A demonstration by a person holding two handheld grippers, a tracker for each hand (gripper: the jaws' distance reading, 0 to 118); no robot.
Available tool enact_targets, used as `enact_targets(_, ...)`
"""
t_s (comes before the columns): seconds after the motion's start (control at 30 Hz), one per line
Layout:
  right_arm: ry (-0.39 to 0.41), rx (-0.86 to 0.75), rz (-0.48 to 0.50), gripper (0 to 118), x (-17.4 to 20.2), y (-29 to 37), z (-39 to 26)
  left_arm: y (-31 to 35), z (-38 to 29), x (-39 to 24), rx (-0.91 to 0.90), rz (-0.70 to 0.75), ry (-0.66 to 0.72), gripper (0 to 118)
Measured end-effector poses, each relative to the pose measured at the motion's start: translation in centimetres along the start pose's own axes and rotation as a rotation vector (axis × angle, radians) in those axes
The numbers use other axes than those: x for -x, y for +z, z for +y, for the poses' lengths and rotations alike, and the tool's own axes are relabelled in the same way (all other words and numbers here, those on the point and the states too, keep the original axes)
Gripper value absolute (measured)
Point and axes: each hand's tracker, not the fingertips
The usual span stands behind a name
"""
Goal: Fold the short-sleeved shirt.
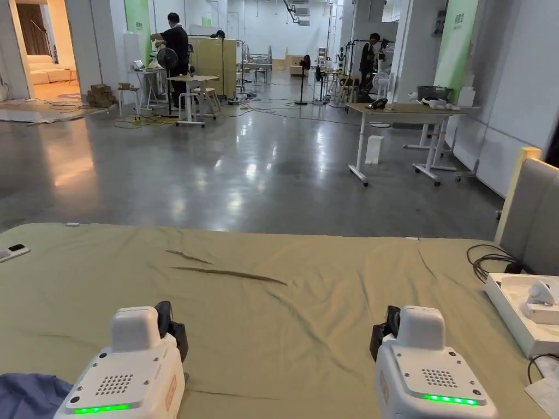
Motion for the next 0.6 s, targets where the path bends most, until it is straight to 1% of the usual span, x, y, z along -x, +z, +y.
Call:
enact_targets(0.03, -0.015, 0.010, 0.005, 0, -0.1, -0.1, 0.1, -0.1, 0.3, 0.2, 0.016, 0.017, -0.010, 2)
enact_targets(0.07, 0.000, 0.027, 0.012, 0, 0.0, -0.1, 0.3, -0.1, 0.5, 0.4, 0.030, 0.011, -0.024, 2)
enact_targets(0.1, 0.020, 0.032, 0.011, 0, 0.1, -0.1, 0.2, -0.1, 0.7, 0.4, 0.038, -0.005, -0.060, 2)
enact_targets(0.17, 0.071, 0.019, 0.011, 0, 0.4, 0.2, 0.1, 0.0, 1.0, 0.3, 0.051, 0.032, -0.186, 2)
enact_targets(0.2, 0.093, 0.011, 0.011, 0, 0.7, 0.3, 0.1, 0.1, 1.2, 0.5, 0.054, 0.025, -0.218, 2)
enact_targets(0.27, 0.099, 0.011, 0.019, 0, 1.0, 0.4, 0.1, 0.6, 1.4, 0.9, 0.053, 0.002, -0.228, 2)
enact_targets(0.33, 0.100, 0.011, 0.026, 0, 1.5, 0.5, 0.0, 0.6, 1.8, 1.5, 0.070, 0.005, -0.203, 2)
enact_targets(0.43, 0.094, 0.025, 0.048, 0, 2.2, 0.4, -0.2, 0.1, 1.8, 3.0, 0.198, 0.018, -0.172, 2)
enact_targets(0.6, 0.129, 0.056, 0.090, 0, 3.9, -0.2, -1.2, -0.6, 0.2, 7.0, 0.473, -0.015, -0.217, 2)
